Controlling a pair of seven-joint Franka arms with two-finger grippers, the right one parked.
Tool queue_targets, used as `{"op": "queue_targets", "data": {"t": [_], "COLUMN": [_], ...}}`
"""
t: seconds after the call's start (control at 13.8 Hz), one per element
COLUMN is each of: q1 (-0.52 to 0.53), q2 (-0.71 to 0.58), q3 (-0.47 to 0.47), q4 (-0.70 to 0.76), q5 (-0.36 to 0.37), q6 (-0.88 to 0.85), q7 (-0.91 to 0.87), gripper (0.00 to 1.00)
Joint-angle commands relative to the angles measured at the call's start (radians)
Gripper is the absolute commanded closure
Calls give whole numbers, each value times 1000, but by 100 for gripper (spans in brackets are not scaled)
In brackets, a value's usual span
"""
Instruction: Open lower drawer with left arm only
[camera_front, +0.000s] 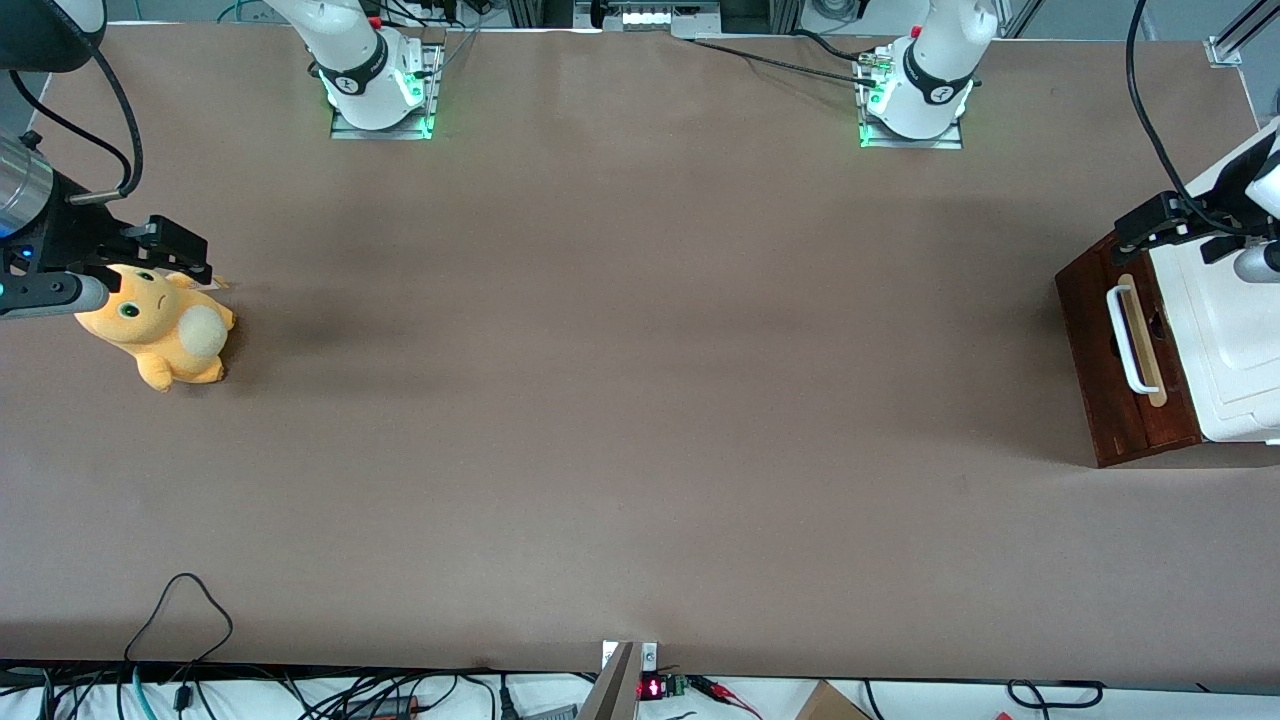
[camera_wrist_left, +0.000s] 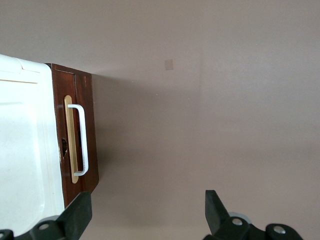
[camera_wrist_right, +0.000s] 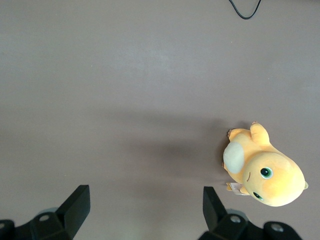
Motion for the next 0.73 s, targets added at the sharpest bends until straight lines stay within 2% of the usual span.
{"op": "queue_targets", "data": {"t": [0.0, 0.65], "q1": [-5, -4], "q2": [14, 21], "q3": [13, 13], "q4": [31, 46], "q5": [-28, -28], "q6": [-33, -58], "q7": [18, 25], "gripper": [0, 0]}}
